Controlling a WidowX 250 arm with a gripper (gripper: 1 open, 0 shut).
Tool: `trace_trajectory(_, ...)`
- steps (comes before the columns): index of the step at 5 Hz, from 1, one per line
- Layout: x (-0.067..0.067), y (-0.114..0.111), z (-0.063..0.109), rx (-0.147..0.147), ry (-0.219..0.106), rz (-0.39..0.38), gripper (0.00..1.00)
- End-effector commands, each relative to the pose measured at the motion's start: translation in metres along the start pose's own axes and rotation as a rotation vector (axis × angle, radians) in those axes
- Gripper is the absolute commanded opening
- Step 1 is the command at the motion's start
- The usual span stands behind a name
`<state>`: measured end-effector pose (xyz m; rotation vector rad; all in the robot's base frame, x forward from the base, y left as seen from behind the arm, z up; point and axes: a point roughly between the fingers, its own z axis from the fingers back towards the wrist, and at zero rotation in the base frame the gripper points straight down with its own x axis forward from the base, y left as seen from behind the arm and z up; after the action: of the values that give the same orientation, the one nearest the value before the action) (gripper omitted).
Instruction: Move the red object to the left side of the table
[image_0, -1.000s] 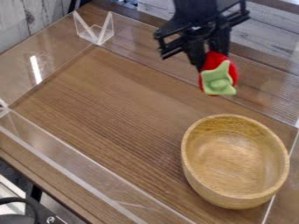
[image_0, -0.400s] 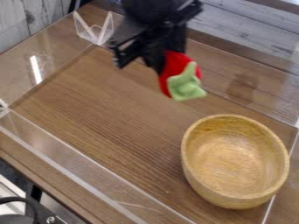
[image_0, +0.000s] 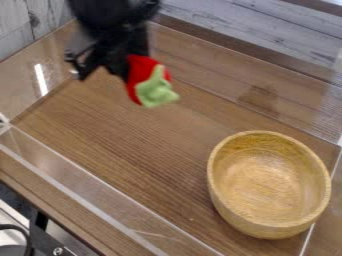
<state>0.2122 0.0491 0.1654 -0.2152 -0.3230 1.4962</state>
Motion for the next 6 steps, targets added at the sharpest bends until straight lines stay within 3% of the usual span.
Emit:
trace_trajectory(1,0.023,0.003,-0.011,-0.009,-0.059,0.111,0.00)
trace_trajectory(2,0.025,0.007,-0.022,0.002,-0.089,0.172,0.00)
trace_trajectory(3,0.035,0.017,-0.029,0.002,-0.098,0.151,0.00)
trace_trajectory(4,0.049,0.027,-0.035,-0.001,-0.108,0.136,0.00)
trace_trajectory(6,0.081,0.031,-0.042,0.021,-0.166,0.251,0.00)
